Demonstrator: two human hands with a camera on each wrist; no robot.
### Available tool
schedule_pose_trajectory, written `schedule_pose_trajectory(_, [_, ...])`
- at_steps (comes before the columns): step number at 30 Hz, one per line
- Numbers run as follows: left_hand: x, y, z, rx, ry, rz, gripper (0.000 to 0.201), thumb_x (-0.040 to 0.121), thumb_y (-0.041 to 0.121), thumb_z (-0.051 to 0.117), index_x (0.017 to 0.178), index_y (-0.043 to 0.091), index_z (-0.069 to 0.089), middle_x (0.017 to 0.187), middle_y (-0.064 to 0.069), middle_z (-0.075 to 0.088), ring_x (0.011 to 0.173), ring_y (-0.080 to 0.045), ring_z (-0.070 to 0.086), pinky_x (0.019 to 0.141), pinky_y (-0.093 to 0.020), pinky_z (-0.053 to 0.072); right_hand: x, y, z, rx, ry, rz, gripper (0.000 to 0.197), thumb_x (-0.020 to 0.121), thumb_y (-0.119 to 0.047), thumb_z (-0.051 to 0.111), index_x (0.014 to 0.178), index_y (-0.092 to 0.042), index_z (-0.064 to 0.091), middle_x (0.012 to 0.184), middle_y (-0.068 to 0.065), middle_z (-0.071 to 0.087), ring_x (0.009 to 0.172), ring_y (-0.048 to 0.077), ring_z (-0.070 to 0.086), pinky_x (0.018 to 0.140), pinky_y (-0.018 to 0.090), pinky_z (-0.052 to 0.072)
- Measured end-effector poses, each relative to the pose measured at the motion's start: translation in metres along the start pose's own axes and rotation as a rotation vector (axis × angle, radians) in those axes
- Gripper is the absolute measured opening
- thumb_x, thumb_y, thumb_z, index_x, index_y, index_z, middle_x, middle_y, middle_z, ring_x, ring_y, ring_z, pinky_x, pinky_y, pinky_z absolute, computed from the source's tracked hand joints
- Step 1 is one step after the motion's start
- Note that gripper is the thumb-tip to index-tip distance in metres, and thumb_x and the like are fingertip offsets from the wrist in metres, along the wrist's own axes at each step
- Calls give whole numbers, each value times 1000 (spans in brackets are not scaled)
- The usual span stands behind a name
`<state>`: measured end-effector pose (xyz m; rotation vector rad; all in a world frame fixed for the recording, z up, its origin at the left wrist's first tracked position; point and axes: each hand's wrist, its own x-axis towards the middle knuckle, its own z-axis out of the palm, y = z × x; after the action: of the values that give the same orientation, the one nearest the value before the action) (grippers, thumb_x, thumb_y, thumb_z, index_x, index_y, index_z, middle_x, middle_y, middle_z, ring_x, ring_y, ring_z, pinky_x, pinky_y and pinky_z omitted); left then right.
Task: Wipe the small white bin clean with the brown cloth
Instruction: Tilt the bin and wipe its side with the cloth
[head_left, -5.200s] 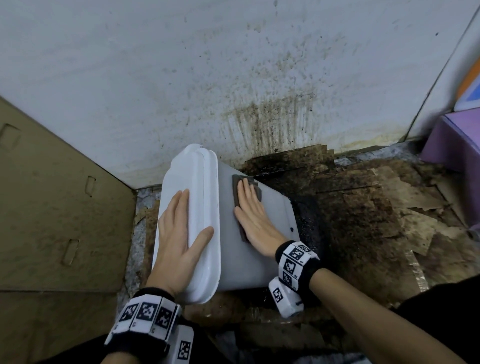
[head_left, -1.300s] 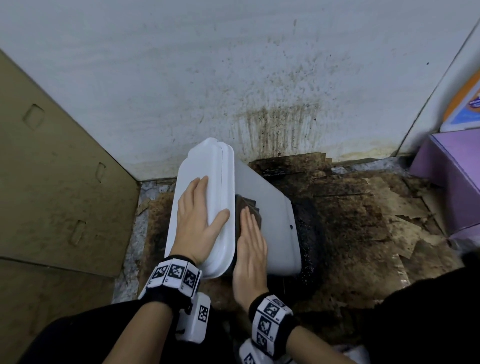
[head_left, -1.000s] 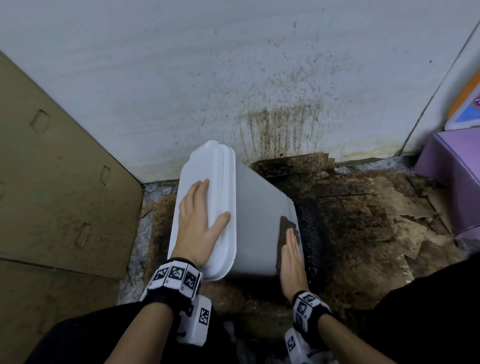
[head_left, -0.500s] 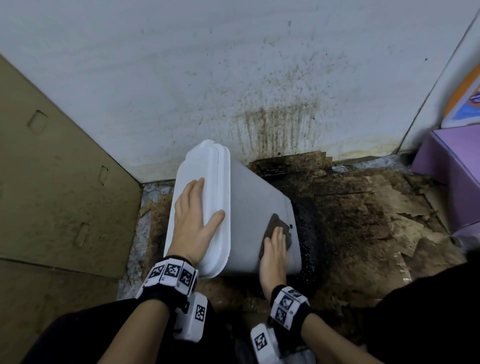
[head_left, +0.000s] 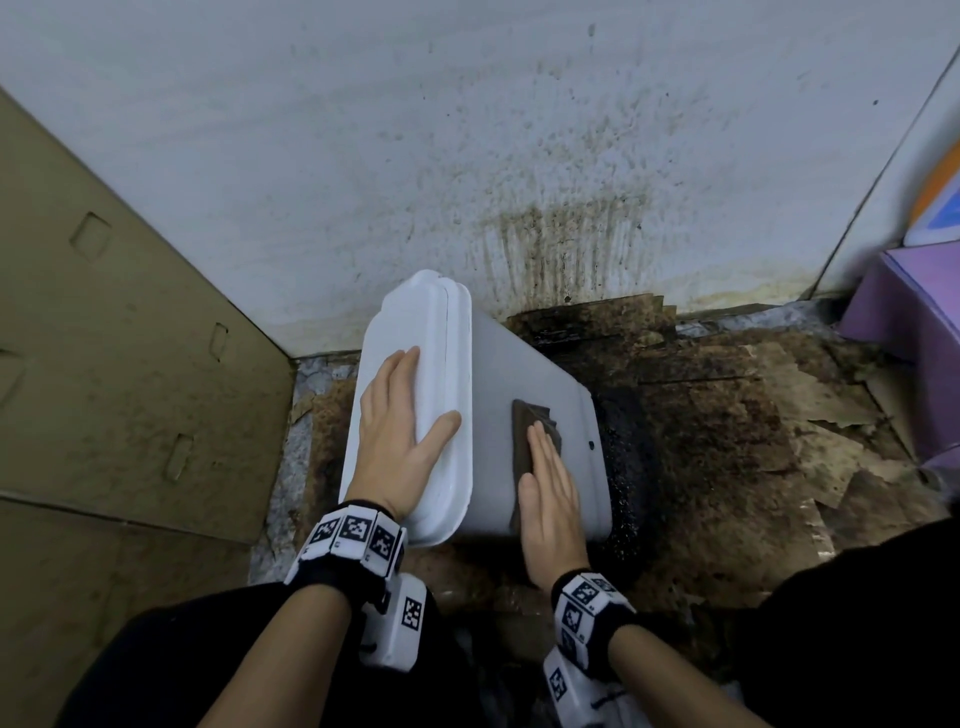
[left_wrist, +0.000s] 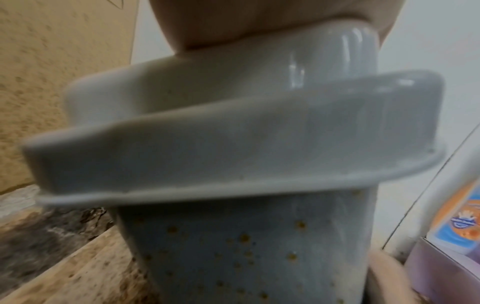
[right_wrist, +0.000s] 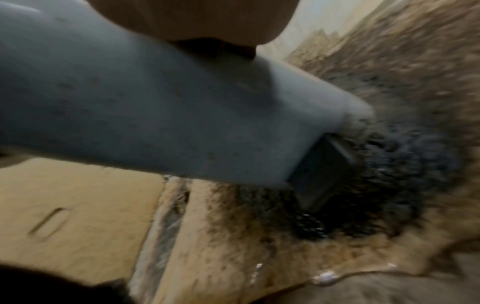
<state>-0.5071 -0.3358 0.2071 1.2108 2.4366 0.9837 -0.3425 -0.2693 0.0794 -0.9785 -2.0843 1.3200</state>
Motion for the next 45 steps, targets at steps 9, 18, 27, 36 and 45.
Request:
schedule_pose_trajectory(9, [1,-1,-1,-15,-9,-12,86,83,64,43,158,28,17,163,8,14,147,-4,8,118,-30,8,21,46,-6,101,12,436,55,109,-24,27,160,-17,8,169,-4,3,154,7,1,121,20,-7])
schedule_pose_trajectory(18, [1,-1,-2,-1,-10,-15,88,82,64,41,158,27,16,163,8,14,147,-4,8,117,-27,6,29,-2,6,152,-1,491,60,108,-34,28,161,-19,4,168,-7,1,153,4,-2,124,31,-6])
schedule_pose_trajectory(27, [3,0,2,30,-10,0,89,82,64,39,158,25,16,164,4,13,150,-11,8,118,-26,5,11,-64,6,230,-36,295,60,103,-40,21,159,-26,7,166,-15,2,151,-2,-3,124,29,-4])
schedule_pose_trajectory(36, [3,11,8,43,-10,13,89,82,65,38,159,25,16,165,2,11,150,-13,8,124,-38,8,-6,-75,0,262,37,100,56,95,-55,23,150,-47,19,163,-23,16,148,-9,8,123,29,6])
schedule_pose_trajectory(45, [3,13,8,50,-8,3,92,80,67,36,159,24,16,166,0,11,151,-14,6,124,-39,8,13,-75,-3,327,10,218,50,107,-41,36,153,-42,16,166,-18,10,152,1,3,127,35,4])
